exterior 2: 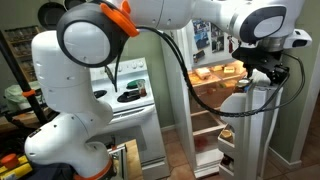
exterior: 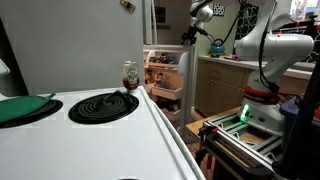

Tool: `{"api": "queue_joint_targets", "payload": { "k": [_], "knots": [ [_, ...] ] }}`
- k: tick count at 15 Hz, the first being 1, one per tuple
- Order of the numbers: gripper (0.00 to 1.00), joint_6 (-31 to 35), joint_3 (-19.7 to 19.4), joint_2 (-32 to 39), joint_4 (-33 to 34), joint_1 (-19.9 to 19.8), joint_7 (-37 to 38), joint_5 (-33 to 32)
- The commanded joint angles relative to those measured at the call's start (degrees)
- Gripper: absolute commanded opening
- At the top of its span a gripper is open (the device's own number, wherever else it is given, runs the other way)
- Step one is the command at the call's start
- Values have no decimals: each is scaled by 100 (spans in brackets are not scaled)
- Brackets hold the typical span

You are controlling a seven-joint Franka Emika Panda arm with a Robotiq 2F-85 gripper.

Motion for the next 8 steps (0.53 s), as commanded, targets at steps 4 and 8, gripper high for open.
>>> {"api": "queue_joint_targets", "payload": {
  "k": [4, 8],
  "knots": [
    [100, -1980, -1986, -174, 556, 1666, -1077, 1536],
    [100, -2835, -2905, -151, 702, 2526, -1428, 2073]
  ]
}}
